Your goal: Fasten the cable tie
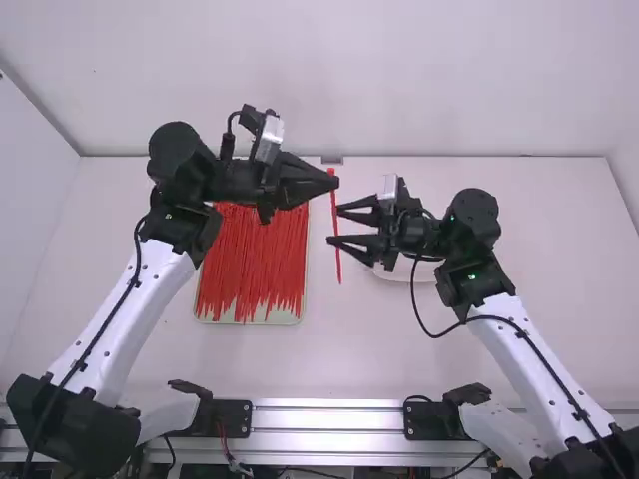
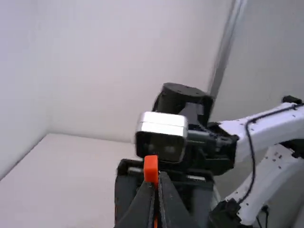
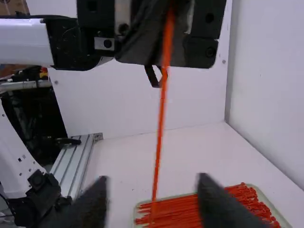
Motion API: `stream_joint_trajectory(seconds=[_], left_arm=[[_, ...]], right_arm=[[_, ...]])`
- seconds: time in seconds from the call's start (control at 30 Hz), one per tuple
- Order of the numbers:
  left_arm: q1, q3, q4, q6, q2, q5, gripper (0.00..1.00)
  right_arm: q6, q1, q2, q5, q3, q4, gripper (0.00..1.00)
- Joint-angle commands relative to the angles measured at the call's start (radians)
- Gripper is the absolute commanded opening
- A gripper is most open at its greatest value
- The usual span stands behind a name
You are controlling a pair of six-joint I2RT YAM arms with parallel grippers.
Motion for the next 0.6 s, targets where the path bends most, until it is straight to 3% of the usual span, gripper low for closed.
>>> stream_joint_trajectory(seconds=[0.0,0.2,0.47,0.57], left_arm=[[0.011,0.004,-0.039,0.072,0.001,-0.106,0.02],[0.053,0.004,-0.091,0.071,0.027,-0.17,0.02],[0.118,0.004,-0.104,0.07,0.124,-0.212,0.02],[0.142,0.004,-0.094,0.03,0.185,-0.238,0.02]], right_arm=[[0.026,-0.013,0.006,-0.007,0.027,-0.002,0.98],[0.021,-0.065,0.007,-0.025,0.027,-0.06,0.99],[-0.366,-0.138,0.007,-0.052,0.024,-0.208,0.98],[-0.503,-0.16,0.007,0.027,0.024,-0.293,0.98]])
